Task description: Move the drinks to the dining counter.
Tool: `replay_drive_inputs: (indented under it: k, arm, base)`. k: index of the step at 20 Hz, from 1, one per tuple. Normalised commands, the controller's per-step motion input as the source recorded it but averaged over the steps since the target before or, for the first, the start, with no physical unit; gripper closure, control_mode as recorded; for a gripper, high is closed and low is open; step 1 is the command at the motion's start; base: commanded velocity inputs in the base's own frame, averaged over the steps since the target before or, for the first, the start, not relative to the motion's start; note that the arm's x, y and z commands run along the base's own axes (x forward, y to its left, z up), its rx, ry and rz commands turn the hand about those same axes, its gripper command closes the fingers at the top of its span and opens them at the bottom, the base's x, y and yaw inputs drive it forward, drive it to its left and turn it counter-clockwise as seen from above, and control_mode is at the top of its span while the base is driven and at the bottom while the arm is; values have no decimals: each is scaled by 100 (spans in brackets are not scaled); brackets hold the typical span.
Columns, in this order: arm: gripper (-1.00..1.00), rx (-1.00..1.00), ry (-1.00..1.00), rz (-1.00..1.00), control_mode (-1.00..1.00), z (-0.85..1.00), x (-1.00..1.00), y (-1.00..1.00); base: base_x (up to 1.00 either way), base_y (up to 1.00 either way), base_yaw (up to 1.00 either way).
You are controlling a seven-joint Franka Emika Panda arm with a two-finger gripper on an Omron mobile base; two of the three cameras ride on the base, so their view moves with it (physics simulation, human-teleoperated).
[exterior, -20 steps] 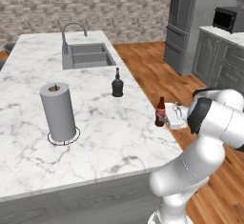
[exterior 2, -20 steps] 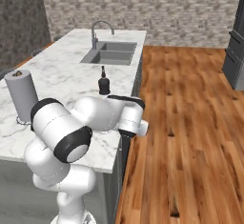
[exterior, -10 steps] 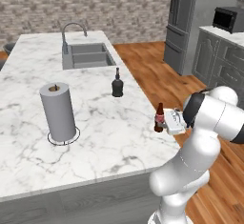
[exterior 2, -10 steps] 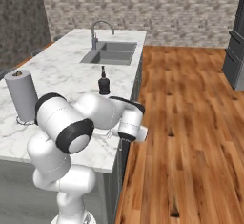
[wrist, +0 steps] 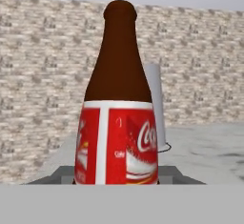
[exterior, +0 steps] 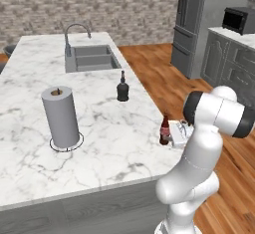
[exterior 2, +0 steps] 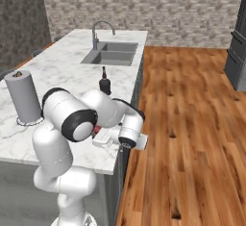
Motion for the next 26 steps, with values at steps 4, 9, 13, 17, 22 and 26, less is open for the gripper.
replay_drive_inputs:
  k: [4, 9, 13, 17, 22, 26]
  arm:
    - [100, 0, -11, 0, -100, -42, 11, 0]
    - [100, 0, -10, 0, -100, -36, 16, -5]
    - [100, 0, -7, 0, -100, -33, 11, -9]
    - [100, 0, -4, 0, -100, -29, 10, -5]
    - [100, 0, -1, 0, -100, -25, 12, 0]
    - [100, 0, -9, 0, -100, -19, 0, -6]
  base:
    - [0, 0, 0]
    - [0, 0, 0]
    - [0, 0, 0]
    - [0, 0, 0]
    - [0, 0, 0]
    - [0, 0, 0]
